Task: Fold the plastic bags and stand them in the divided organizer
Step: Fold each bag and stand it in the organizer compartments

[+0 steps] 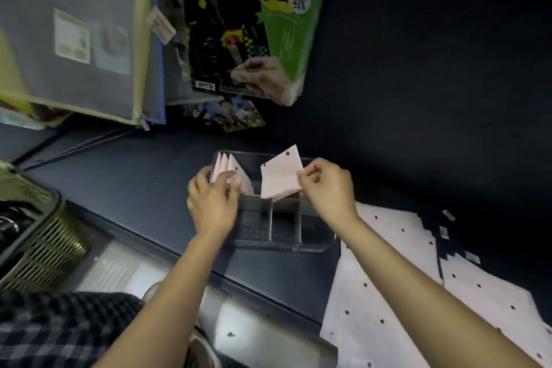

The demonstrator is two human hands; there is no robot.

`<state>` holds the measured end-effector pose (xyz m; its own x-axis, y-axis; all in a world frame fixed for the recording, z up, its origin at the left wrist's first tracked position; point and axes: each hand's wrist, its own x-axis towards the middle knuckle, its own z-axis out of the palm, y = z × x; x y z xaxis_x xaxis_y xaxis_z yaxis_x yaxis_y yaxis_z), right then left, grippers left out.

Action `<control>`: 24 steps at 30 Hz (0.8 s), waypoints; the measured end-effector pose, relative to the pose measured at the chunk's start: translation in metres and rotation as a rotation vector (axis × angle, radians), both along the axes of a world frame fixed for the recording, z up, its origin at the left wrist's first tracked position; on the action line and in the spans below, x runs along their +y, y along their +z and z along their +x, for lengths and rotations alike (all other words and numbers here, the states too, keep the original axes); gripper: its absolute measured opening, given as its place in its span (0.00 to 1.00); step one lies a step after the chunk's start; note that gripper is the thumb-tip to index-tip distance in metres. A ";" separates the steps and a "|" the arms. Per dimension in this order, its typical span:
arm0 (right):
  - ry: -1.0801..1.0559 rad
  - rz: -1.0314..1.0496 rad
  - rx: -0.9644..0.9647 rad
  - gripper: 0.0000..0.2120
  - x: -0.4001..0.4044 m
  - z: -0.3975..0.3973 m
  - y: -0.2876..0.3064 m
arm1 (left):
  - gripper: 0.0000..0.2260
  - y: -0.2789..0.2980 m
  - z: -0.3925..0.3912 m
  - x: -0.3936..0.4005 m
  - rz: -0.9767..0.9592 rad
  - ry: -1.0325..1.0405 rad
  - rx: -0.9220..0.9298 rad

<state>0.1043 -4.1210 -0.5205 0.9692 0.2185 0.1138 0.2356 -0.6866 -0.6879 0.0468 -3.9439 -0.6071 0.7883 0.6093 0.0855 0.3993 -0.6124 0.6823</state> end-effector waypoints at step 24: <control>0.292 -0.167 0.410 0.16 0.107 0.034 -0.074 | 0.13 -0.034 0.005 0.002 -0.233 0.025 -0.207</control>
<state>0.1384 -4.0144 -0.5948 0.8228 0.4685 -0.3217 0.1677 -0.7410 -0.6502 0.0514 -3.9417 -0.6409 0.7534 0.6502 0.0985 0.2499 -0.4217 0.8716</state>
